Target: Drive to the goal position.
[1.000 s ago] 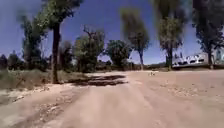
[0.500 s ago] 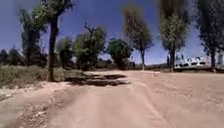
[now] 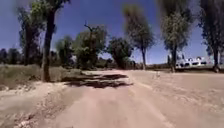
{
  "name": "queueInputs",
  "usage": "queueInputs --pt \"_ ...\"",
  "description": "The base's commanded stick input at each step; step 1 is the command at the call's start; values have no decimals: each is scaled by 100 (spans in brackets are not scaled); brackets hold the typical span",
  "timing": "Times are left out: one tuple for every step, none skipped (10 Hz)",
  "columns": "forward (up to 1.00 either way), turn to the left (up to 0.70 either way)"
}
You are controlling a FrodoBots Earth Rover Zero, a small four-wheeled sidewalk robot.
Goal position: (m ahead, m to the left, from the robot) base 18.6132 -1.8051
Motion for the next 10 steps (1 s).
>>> queueInputs --pt "70 -24" --pt "70 -2" --pt "70 0" --pt "70 0" --pt "70 0" --pt "70 0" --pt "70 0" --pt "70 0" --pt "70 0" --pt "70 0"
